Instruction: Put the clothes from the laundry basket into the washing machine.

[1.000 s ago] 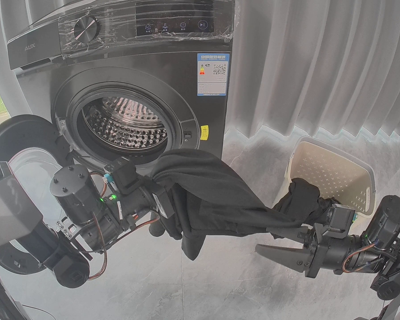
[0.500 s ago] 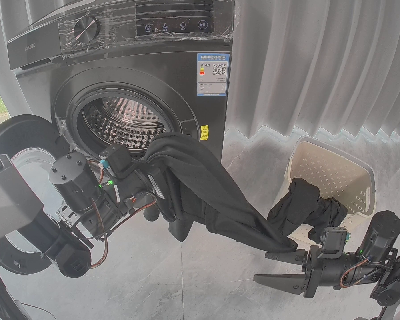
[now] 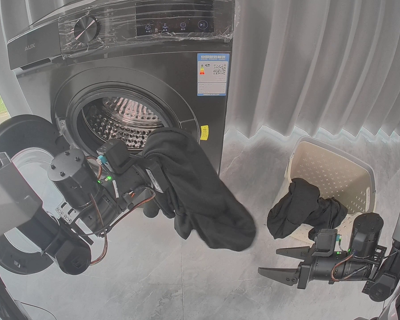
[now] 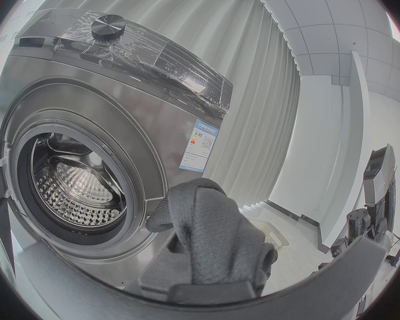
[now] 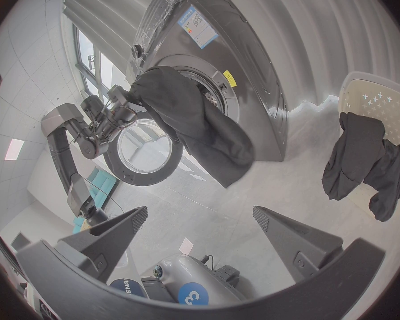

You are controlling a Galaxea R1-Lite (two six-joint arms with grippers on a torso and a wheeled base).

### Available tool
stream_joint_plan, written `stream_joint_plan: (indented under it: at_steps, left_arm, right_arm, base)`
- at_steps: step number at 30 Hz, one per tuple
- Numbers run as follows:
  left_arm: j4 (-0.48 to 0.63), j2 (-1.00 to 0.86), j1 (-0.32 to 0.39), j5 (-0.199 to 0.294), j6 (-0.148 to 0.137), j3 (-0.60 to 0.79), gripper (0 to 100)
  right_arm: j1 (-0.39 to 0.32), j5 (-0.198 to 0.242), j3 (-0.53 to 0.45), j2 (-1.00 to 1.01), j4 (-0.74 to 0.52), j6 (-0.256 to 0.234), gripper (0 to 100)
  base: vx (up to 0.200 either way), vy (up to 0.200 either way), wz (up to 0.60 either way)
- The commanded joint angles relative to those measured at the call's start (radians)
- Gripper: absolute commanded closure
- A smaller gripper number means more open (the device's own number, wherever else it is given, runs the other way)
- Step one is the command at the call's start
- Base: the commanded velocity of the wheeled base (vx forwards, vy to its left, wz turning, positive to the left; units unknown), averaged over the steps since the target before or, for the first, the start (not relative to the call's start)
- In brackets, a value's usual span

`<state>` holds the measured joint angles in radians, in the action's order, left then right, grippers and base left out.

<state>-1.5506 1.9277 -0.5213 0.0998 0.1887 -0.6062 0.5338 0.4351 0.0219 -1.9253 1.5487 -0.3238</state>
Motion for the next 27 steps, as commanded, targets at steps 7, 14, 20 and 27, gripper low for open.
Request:
stream_joint_plan:
  at_steps: [7, 14, 20, 27]
  left_arm:
    - [0.000, -0.003, -0.005, 0.000, 0.000, 0.003, 100]
    - [0.000, -0.012, -0.045, 0.000, 0.001, 0.013, 100]
    - [0.000, -0.039, -0.095, 0.001, 0.003, 0.020, 100]
    - [0.000, -0.058, -0.143, 0.003, 0.003, 0.034, 100]
  right_arm:
    - [-0.020, -0.027, 0.052, -0.043, 0.002, 0.005, 0]
    - [0.003, -0.027, 0.174, -0.020, 0.005, 0.029, 0]
    - [0.008, -0.026, 0.268, -0.026, 0.005, 0.175, 0]
    - [0.100, -0.024, 0.429, -0.058, 0.001, 0.206, 0]
  base:
    - [0.000, 0.000, 0.00]
    - [0.000, 0.000, 0.00]
    - [0.000, 0.000, 0.00]
    - [0.000, 0.000, 0.00]
